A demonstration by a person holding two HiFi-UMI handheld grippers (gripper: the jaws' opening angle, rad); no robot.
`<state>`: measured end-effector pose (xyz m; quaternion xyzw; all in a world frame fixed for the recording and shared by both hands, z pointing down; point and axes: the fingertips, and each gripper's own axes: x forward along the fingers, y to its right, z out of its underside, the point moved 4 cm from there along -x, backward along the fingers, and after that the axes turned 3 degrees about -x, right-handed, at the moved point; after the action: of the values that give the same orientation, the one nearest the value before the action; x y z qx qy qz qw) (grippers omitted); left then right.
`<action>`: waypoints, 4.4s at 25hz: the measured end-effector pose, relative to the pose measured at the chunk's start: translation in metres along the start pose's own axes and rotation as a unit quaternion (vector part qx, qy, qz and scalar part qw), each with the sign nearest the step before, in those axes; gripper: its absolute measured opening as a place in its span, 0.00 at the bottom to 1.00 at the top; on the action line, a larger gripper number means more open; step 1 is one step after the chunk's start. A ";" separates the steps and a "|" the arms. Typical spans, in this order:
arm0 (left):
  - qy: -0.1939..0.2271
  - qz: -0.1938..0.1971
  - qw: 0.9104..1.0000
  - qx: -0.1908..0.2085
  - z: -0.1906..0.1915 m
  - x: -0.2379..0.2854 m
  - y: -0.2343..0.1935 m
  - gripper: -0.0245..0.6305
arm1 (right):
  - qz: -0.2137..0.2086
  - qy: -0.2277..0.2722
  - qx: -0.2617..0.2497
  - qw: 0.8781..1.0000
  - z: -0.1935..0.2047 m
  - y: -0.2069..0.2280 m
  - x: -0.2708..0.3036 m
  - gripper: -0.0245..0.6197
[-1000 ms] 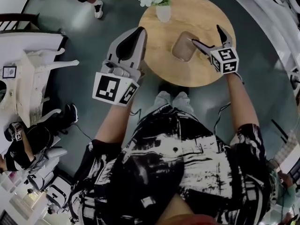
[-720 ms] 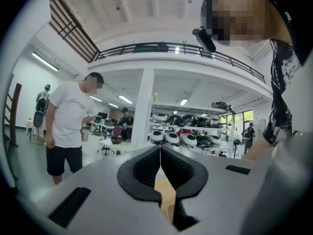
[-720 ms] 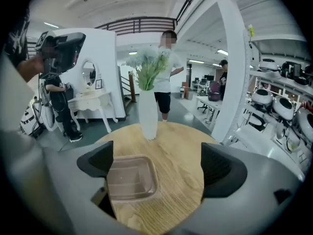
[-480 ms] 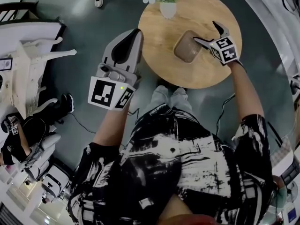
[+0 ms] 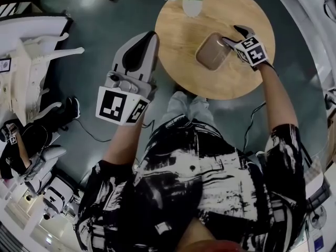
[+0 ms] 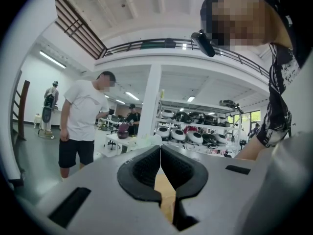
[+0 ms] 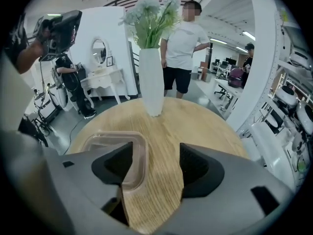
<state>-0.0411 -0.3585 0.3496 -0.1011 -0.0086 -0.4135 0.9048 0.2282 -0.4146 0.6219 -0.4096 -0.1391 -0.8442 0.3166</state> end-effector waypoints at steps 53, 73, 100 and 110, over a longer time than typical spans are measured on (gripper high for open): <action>0.014 -0.014 1.000 -0.022 0.002 -0.014 -0.016 0.04 | -0.107 -0.128 -0.079 0.983 -0.003 -0.020 0.018 0.06; 0.046 0.043 0.998 -0.003 -0.027 -0.020 0.023 0.04 | -0.002 -0.043 -0.057 0.997 -0.030 -0.016 -0.086 0.06; 0.096 0.115 0.988 0.045 -0.096 0.006 0.078 0.04 | 0.309 0.359 -0.008 0.881 -0.167 -0.074 -0.400 0.06; 0.108 0.130 0.984 0.056 -0.117 0.023 0.095 0.04 | 0.364 0.426 0.033 0.828 -0.153 -0.107 -0.429 0.06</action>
<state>0.0379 -0.3371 0.2209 -0.0057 0.0789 -0.2997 0.9507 0.2654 -0.2283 0.1942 -0.0201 0.1408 -0.7535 0.6418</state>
